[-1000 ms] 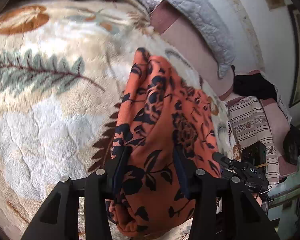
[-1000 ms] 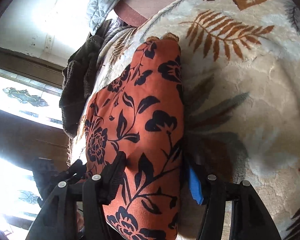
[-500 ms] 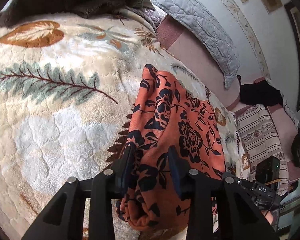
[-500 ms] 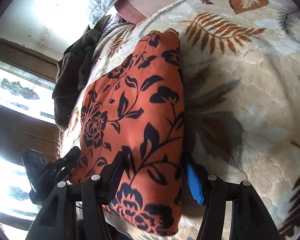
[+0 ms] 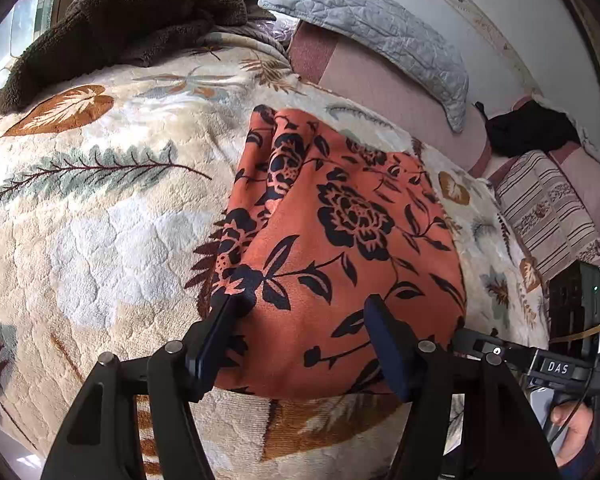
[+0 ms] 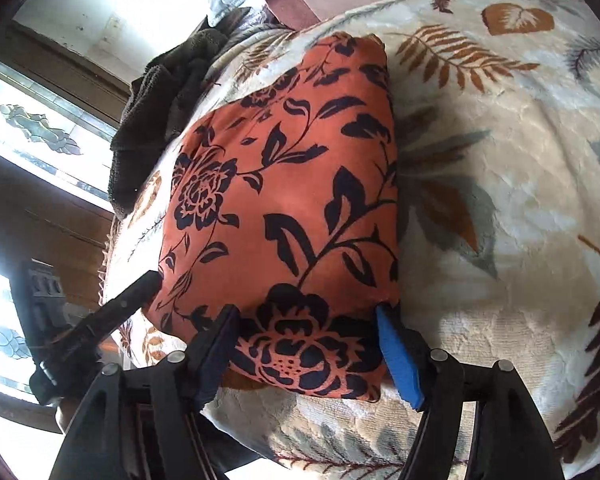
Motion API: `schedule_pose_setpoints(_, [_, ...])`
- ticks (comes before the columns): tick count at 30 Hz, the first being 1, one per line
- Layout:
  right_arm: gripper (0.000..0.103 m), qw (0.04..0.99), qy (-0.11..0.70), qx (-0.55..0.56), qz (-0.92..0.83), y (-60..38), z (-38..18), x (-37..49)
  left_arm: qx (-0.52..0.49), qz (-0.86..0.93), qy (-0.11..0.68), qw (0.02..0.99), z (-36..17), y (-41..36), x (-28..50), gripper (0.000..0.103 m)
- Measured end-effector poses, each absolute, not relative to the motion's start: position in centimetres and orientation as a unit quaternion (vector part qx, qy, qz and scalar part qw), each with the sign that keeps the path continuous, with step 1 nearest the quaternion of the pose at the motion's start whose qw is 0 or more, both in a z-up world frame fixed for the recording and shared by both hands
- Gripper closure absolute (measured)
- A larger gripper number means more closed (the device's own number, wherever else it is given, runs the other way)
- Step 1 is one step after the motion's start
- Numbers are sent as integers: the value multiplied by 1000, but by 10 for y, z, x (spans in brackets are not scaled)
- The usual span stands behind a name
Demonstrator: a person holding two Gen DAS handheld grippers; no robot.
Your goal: Fold small clothes
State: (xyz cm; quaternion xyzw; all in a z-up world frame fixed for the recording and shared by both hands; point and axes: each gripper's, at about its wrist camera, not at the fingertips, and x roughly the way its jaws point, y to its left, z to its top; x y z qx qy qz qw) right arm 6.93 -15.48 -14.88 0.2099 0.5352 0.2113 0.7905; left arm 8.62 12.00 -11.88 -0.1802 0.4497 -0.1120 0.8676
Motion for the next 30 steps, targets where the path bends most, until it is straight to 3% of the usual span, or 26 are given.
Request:
schedule_pose_setpoints(3, [31, 790, 524, 232, 219, -166, -139, 65, -205, -128, 425, 872, -108, 128, 80, 35])
schedule_pose_setpoints(10, [31, 798, 506, 236, 227, -168, -127, 65, -175, -100, 483, 852, -144, 129, 85, 36])
schedule_pose_setpoints(16, [31, 797, 478, 241, 281, -141, -98, 81, -204, -96, 457, 860, -137, 144, 80, 36])
schedule_pose_setpoints(21, [32, 751, 532, 291, 259, -138, -147, 111, -209, -95, 452, 862, -132, 149, 80, 36])
schedule_pose_setpoints(22, [32, 747, 529, 305, 263, -140, -149, 110, -212, -93, 473, 850, -142, 148, 84, 36])
schedule_pose_setpoints(24, [32, 752, 526, 293, 269, -139, -134, 109, -226, -94, 495, 834, -154, 150, 88, 49])
schedule_pose_setpoints(30, [30, 775, 497, 279, 274, -132, -101, 144, -235, -103, 490, 833, -154, 153, 88, 50])
